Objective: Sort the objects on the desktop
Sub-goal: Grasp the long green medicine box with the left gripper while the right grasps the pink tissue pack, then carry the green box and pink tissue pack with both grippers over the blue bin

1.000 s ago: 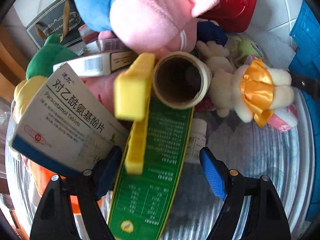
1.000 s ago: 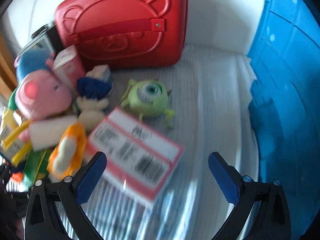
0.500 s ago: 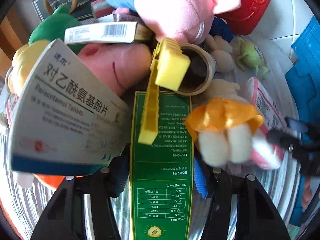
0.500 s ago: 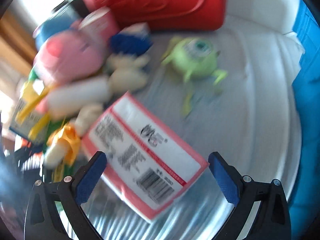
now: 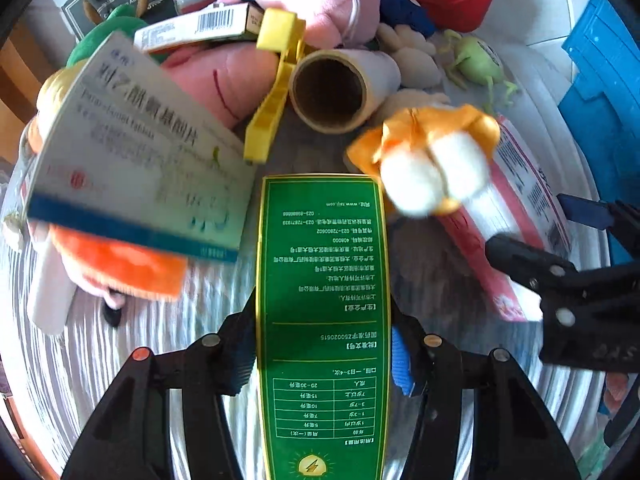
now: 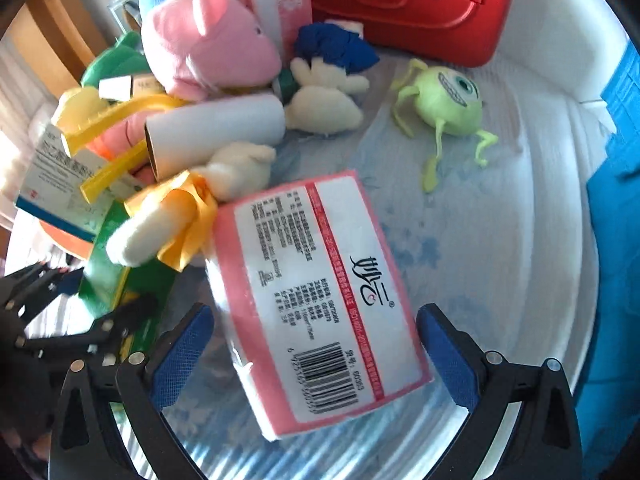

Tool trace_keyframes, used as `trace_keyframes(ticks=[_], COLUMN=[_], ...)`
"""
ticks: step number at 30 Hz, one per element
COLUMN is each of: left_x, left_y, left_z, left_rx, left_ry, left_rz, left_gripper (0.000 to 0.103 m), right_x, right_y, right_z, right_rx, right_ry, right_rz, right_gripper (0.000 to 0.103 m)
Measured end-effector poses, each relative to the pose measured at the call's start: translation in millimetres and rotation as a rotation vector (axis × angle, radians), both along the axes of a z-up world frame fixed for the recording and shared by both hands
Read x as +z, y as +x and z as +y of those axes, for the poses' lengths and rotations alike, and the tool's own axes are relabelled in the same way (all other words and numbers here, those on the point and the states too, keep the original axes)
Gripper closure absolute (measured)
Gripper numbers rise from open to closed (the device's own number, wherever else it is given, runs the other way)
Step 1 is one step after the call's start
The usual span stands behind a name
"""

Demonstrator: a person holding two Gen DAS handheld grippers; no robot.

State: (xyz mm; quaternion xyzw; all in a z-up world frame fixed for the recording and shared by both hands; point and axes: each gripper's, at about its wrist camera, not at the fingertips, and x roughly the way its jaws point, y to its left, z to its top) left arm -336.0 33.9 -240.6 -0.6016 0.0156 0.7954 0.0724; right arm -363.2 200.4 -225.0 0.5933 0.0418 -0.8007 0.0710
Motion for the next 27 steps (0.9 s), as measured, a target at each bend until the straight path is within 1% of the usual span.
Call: trace_keyframes(ticks=[1,2,4,6,8,10,12,14,15,17,20,21,24,25,27], left_x=[0,0,0,1,1,1,2,3,1,2,8,12,33,41,62], left_y=[7,15,29,42,53,61,69,80,80,92,111,124,140,140,139], left_z=[-1,-2,-3,-5,-6,-6,-8,-9,-21,-21,-18,-22,-23,-22,-15], left_rx=[-0.001,-0.005,-0.011,-0.013,-0.013,-0.013,-0.008,-0.005,-0.002,0.006,0.022,0.025,0.041,0.047,0.064], left_ry=[0.002,0.003,0.009,0.009,0.008,0.005,0.005,0.004,-0.004,-0.013,-0.013,-0.021,-0.024,-0.031,-0.041], left_rz=[-0.003,-0.007,-0.009,-0.011,-0.009,-0.007,-0.006,0.001,0.007,0.021,0.052,0.065,0.126,0.149,0.202], left_gripper=[0.050,0.050,0.050,0.050,0.050,0.050,0.050,0.050,0.051,0.051,0.051,0.051,0.051,0.051,0.051], right_x=[2,3,2,3,3,2,1,0,-1,-2,5,10,35,46,60], right_y=[8,16,38,62,79,88,87,82,79,77,83,88,108,116,129], right_z=[-1,-2,-3,-7,-9,-12,-13,-15,-17,-20,-25,-25,-25,-25,-35], right_rx=[-0.003,-0.004,-0.002,0.009,0.007,0.010,-0.002,-0.012,-0.016,-0.015,-0.001,-0.003,-0.003,0.001,0.003], right_ry=[0.009,0.008,0.001,0.027,0.011,0.009,0.006,0.005,0.011,0.026,0.061,0.054,0.024,0.022,0.024], right_rz=[-0.001,-0.012,-0.044,-0.063,-0.083,-0.080,-0.073,-0.054,-0.050,-0.041,-0.015,-0.003,0.058,0.092,0.151], right_gripper=[0.010,0.012,0.012,0.012,0.010,0.007,0.006,0.005,0.005,0.006,0.012,0.012,0.012,0.012,0.012])
